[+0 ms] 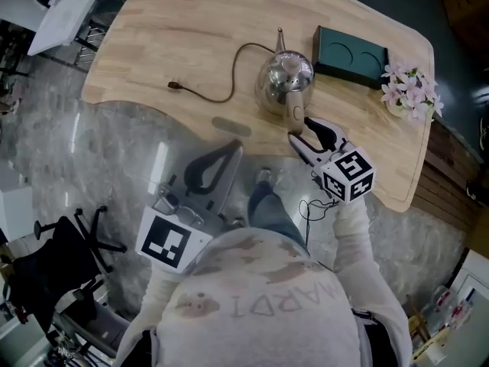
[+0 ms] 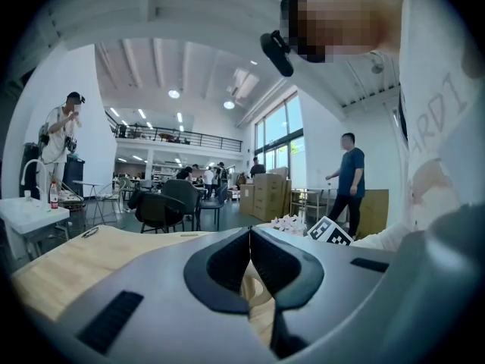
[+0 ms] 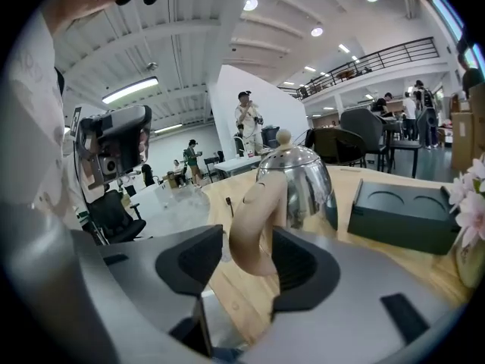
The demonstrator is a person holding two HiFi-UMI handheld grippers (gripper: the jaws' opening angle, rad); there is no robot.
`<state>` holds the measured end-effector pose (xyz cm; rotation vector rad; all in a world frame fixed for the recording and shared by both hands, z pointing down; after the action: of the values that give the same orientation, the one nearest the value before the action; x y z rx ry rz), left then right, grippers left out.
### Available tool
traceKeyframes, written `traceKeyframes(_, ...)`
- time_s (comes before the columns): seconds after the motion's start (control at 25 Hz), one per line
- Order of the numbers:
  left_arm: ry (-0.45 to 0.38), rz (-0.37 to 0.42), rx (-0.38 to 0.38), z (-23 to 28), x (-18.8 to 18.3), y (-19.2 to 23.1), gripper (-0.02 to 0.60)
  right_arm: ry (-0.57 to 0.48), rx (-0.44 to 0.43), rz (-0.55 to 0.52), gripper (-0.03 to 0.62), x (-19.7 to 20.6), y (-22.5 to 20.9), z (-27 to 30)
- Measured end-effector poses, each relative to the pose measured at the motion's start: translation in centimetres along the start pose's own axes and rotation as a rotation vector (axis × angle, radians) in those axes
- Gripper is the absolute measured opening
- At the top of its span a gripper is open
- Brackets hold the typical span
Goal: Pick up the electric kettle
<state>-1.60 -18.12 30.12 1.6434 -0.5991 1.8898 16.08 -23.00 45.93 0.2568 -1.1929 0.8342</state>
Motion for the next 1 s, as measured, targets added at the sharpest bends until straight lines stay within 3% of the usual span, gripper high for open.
traceKeyframes(0.52, 0.033, -0.014, -0.033, 1.6, 0.7, 1.6, 0.014, 0.103, -0.208, -0.043, 0.19, 0.1, -0.6, 3.2)
traceKeyframes(1.0, 0.044, -0.025, -0.042, 2.7, 1.1, 2.7, 0.014, 0.167, -0.35, -0.07, 0.179, 0.4, 0.1, 5.0)
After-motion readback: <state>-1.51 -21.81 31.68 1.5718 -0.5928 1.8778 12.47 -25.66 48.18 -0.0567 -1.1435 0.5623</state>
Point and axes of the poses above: the fingertips, and each gripper's own axes: z forward along the fingers, y to its left, x out of its underside, the point moved 5 cm from there along -z, backward along the fingers, and after that the axes turned 3 degrees about -y, right-handed, at the moved point
